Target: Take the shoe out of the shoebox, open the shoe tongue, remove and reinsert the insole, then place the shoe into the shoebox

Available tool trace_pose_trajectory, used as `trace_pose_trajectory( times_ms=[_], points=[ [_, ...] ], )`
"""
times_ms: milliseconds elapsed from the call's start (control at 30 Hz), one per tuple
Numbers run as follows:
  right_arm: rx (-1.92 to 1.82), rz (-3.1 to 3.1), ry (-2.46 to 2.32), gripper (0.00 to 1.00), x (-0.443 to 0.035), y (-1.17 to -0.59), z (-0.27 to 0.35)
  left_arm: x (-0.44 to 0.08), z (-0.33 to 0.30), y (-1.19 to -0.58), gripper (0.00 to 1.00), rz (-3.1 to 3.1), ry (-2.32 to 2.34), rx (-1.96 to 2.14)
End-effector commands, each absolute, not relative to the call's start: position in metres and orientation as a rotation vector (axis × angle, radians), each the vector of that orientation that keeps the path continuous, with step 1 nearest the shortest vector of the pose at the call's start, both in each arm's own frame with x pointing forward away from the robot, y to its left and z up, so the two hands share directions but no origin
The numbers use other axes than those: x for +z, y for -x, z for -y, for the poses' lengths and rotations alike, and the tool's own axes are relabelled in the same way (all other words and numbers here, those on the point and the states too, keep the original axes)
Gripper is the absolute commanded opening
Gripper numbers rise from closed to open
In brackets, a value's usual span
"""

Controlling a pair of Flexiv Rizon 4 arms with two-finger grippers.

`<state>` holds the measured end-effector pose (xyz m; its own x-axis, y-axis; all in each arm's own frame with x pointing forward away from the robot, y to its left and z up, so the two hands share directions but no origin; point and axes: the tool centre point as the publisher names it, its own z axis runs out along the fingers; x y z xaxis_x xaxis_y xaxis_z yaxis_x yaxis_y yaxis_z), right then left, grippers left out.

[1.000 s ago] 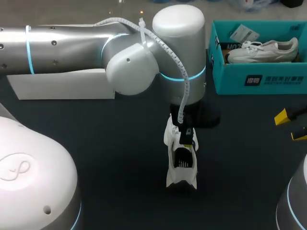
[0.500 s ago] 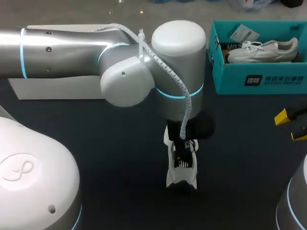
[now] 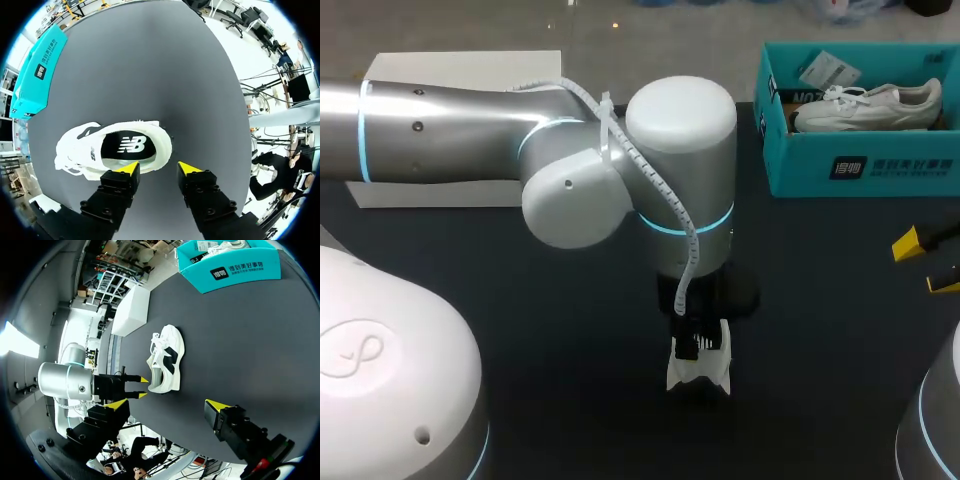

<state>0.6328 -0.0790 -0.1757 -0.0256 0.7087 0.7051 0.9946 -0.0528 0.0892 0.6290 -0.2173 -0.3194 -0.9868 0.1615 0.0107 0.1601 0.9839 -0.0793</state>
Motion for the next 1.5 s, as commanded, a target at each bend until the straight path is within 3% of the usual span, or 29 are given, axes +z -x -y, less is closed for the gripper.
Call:
trace_pose_trajectory(
  times_ms=[33, 1000, 1033, 1067, 1100, 1167, 1500],
  points=[
    [-0.916, 1.768, 1.856, 1.00, -0.175, -0.623, 0.079, -0.329, 0.234, -0.622, 1.00, 3.158, 0.239, 0.065],
    [-0.916, 1.768, 1.856, 1.00, -0.175, -0.623, 0.079, -0.396, 0.239, -0.619, 1.00, 3.101, 0.207, 0.045],
    [-0.916, 1.768, 1.856, 1.00, -0.175, -0.623, 0.079, -0.396, 0.239, -0.618, 0.94, 3.100, 0.210, 0.045],
    [-0.916, 1.768, 1.856, 1.00, -0.175, -0.623, 0.079, -0.396, 0.239, -0.618, 0.74, 3.094, 0.207, 0.046],
    [-0.916, 1.768, 1.856, 1.00, -0.175, -0.623, 0.079, -0.396, 0.239, -0.618, 0.43, 3.093, 0.204, 0.044],
    [-0.916, 1.768, 1.856, 1.00, -0.175, -0.623, 0.079, -0.396, 0.239, -0.618, 0.00, 3.086, 0.193, 0.034],
    [-0.916, 1.768, 1.856, 1.00, -0.175, -0.623, 0.079, -0.365, 0.227, -0.614, 0.00, 3.028, 0.122, 0.076]
  ],
)
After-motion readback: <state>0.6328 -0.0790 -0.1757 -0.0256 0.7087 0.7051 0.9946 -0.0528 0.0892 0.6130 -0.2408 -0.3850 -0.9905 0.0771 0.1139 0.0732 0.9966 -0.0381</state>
